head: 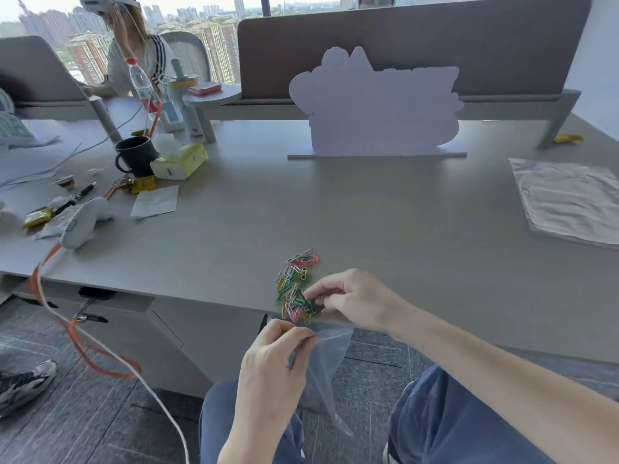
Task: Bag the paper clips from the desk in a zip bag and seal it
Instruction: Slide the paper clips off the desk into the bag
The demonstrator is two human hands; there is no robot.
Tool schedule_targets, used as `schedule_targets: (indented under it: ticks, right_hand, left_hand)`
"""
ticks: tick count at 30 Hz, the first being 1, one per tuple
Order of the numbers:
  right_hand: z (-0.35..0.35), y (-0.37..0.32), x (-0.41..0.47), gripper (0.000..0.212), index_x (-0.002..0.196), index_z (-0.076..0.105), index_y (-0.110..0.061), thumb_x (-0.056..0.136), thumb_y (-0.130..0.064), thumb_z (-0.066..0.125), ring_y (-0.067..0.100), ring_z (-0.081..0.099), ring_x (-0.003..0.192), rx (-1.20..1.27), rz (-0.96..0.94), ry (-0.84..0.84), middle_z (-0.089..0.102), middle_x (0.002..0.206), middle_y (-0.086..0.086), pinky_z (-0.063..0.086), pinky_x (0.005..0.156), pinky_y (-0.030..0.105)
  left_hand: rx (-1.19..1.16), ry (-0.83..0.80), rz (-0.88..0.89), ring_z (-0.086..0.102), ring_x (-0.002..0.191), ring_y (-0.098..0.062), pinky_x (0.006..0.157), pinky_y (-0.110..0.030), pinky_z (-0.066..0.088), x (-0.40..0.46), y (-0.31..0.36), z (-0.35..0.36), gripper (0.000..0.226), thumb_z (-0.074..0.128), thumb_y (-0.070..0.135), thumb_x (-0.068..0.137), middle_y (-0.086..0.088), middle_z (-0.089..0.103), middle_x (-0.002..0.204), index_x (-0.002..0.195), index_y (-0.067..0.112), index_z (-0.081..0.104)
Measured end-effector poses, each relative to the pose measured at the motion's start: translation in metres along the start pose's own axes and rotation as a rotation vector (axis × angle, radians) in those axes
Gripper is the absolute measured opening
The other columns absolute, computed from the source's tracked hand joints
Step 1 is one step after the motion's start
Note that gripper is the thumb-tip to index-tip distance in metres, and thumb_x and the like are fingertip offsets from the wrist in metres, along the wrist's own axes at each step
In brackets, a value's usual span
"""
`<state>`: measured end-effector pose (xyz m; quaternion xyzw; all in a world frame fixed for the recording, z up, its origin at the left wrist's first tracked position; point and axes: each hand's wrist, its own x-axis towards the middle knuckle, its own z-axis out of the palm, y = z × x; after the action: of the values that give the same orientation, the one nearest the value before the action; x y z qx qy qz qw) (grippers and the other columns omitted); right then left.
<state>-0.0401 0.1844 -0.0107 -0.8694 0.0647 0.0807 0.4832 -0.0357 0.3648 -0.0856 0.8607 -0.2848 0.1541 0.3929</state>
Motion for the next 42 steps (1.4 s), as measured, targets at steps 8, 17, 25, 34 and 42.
schedule_targets:
  ticks: [8, 17, 25, 34, 42]
  right_hand:
    - [-0.026, 0.005, 0.032, 0.030, 0.106, 0.073, -0.005, 0.092, 0.004, 0.048, 0.013, 0.064, 0.081, 0.087, 0.033, 0.212, 0.074, 0.098, 0.011, 0.048, 0.074, 0.014]
    - [-0.024, 0.006, 0.076, 0.039, 0.123, 0.067, -0.014, 0.091, 0.001, 0.051, 0.018, 0.061, 0.116, -0.252, -0.064, 0.108, 0.069, 0.124, 0.003, 0.042, 0.104, 0.026]
    - [0.001, 0.000, 0.022, 0.033, 0.117, 0.070, -0.019, 0.094, -0.003, 0.053, 0.009, 0.065, 0.107, -0.109, -0.154, -0.089, 0.072, 0.112, -0.004, 0.046, 0.093, 0.014]
    - [-0.008, 0.006, 0.038, 0.035, 0.109, 0.068, -0.006, 0.092, 0.013, 0.045, 0.020, 0.068, 0.091, 0.168, -0.127, 0.001, 0.072, 0.106, 0.015, 0.058, 0.082, 0.035]
    - [0.000, -0.004, 0.091, 0.038, 0.128, 0.060, -0.010, 0.095, -0.001, 0.045, 0.018, 0.062, 0.115, -0.232, -0.175, 0.067, 0.068, 0.122, 0.007, 0.043, 0.104, 0.026]
  left_hand:
    - [0.006, 0.021, -0.022, 0.060, 0.061, -0.008, 0.053, -0.029, 0.051, -0.001, -0.007, -0.005, 0.004, 0.072, 0.027, 0.079, 0.012, 0.063, 0.077, 0.076, 0.025, 0.074]
    - [0.023, 0.003, -0.049, 0.058, 0.064, -0.002, 0.055, -0.025, 0.050, -0.001, -0.008, -0.008, 0.005, 0.070, 0.029, 0.080, 0.016, 0.062, 0.078, 0.077, 0.029, 0.074]
    - [0.002, 0.034, -0.041, 0.061, 0.062, -0.007, 0.052, -0.030, 0.052, 0.001, -0.009, -0.014, 0.003, 0.071, 0.029, 0.079, 0.014, 0.064, 0.079, 0.077, 0.030, 0.073]
    - [0.002, 0.034, -0.040, 0.062, 0.064, -0.005, 0.054, -0.031, 0.053, 0.000, -0.010, -0.019, 0.006, 0.078, 0.023, 0.078, 0.016, 0.064, 0.078, 0.076, 0.028, 0.074]
    - [0.032, 0.025, -0.046, 0.061, 0.063, -0.003, 0.054, -0.028, 0.052, 0.000, -0.016, -0.022, 0.014, 0.082, 0.015, 0.076, 0.017, 0.063, 0.078, 0.076, 0.027, 0.075]
